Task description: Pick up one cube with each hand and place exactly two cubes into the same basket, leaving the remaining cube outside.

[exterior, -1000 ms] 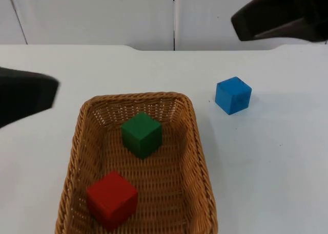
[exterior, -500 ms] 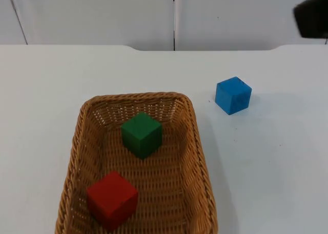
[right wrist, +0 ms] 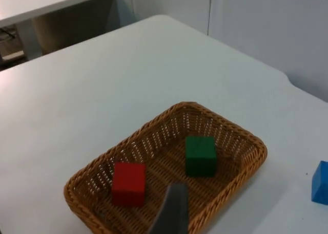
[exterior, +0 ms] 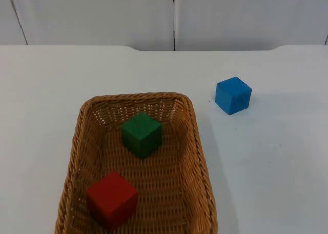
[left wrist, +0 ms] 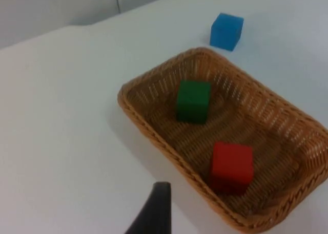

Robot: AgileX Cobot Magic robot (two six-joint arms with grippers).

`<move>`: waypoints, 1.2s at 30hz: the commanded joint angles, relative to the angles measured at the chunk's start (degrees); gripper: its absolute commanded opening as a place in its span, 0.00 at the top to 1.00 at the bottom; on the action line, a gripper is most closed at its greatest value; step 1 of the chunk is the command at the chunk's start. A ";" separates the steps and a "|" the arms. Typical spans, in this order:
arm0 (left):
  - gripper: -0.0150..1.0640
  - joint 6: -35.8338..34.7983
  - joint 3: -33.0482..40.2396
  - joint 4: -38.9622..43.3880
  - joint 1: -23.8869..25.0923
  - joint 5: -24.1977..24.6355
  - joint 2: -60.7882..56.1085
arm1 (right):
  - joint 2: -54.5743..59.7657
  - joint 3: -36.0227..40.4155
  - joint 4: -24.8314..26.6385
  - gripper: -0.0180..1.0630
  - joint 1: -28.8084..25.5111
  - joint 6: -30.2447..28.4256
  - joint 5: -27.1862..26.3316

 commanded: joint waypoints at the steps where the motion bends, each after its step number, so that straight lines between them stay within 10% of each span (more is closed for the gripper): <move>1: 0.16 -0.55 -0.31 -0.63 -0.18 1.32 -0.31 | -2.42 0.94 0.01 0.31 0.14 0.05 1.36; 18: 0.16 0.01 -0.31 -2.46 -0.18 3.86 -11.66 | -17.87 1.46 -14.61 0.31 0.14 16.09 14.04; 36: 0.16 2.62 4.09 -3.05 -0.18 5.39 -11.66 | -29.52 1.46 -15.14 0.31 0.14 19.43 31.47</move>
